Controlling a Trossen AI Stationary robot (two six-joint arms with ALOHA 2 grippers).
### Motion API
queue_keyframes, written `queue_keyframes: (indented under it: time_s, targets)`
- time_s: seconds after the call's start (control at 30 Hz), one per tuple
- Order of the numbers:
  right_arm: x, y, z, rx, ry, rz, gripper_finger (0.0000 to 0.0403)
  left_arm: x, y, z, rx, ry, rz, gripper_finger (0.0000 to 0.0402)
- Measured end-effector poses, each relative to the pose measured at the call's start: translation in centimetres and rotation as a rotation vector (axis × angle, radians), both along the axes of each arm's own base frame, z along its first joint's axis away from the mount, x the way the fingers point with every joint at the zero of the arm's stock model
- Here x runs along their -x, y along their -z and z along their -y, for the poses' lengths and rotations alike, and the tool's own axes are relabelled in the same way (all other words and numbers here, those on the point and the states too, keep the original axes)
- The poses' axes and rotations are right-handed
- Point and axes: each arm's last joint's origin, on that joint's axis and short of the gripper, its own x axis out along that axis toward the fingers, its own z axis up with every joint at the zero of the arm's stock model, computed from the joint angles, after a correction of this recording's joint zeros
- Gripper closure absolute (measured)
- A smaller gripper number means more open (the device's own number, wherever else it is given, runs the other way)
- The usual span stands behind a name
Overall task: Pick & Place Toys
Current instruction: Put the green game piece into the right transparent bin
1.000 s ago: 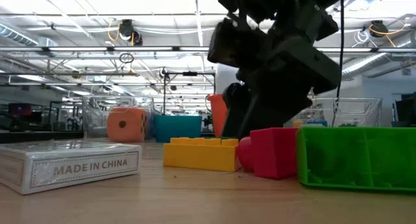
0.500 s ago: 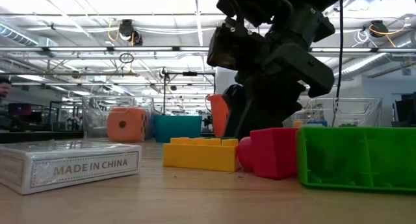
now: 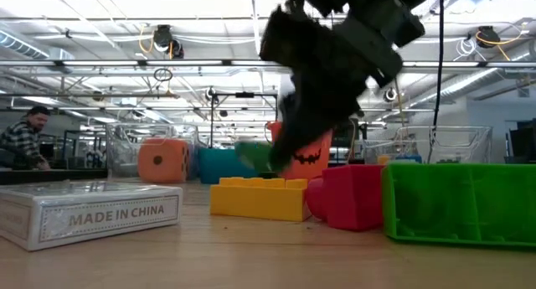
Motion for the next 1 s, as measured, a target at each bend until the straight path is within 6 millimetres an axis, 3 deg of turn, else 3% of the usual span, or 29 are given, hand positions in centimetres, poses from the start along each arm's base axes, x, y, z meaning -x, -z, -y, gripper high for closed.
queue_keyframes:
  time_s: [0.13, 0.23, 0.37, 0.57, 0.73, 1.0]
  targets:
    - [-0.4, -2.8, 0.8, -0.062, 0.051, 0.129, 0.0250, 0.0, 0.0, 0.0, 0.000, 0.000, 0.001, 0.0195]
    - [-0.6, -6.0, 1.9, -0.123, 0.103, 0.269, 0.0257, 0.0, -0.1, 0.0, -0.003, -0.007, 0.008, 0.0195]
    - [-0.2, -10.3, 4.1, -0.205, 0.194, 0.444, 0.0262, 0.0, -0.1, -0.1, -0.027, -0.032, 0.020, 0.0195]
    - [0.5, -14.7, 7.2, -0.405, 0.326, 0.648, 0.0252, -0.1, -0.1, -0.3, -0.084, -0.104, 0.034, 0.0195]
    - [1.0, -17.1, 8.5, -0.623, 0.271, 0.740, 0.0261, -0.1, -0.2, -0.5, -0.200, -0.102, 0.069, 0.0195]
    - [1.3, -18.6, 10.2, -0.964, 0.163, 0.686, 0.0256, -0.2, -1.6, -0.5, -0.343, -0.056, 0.134, 0.0195]
